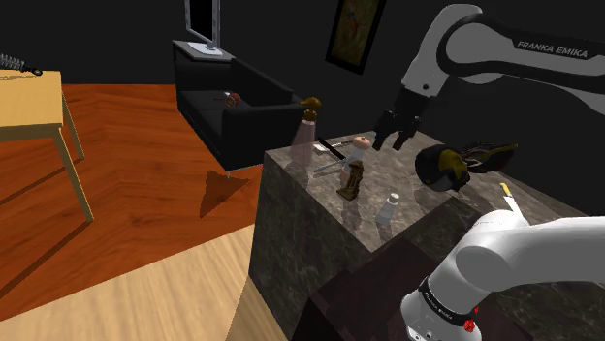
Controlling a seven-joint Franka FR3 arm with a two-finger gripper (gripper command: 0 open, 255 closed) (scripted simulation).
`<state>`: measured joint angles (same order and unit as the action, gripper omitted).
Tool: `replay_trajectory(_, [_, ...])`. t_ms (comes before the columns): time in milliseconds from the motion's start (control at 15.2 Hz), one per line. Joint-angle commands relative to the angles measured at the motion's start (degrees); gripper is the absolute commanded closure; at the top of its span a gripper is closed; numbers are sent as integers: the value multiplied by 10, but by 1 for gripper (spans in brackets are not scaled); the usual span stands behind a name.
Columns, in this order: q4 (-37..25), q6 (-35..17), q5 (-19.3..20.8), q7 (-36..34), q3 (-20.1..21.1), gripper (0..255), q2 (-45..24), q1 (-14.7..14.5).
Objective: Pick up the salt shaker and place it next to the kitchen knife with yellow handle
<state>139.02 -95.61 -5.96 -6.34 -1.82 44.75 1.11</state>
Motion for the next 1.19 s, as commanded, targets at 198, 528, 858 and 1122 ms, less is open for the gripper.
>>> replay_trajectory(198, [62,-26,26,27,-9,0,32,8])
replay_trajectory(528, [158,-72,77,74,-31,0,78,28])
replay_trajectory(858, [232,-117,129,118,-57,0,109,54])
replay_trajectory(1122, [260,-151,133,117,-60,0,102,57])
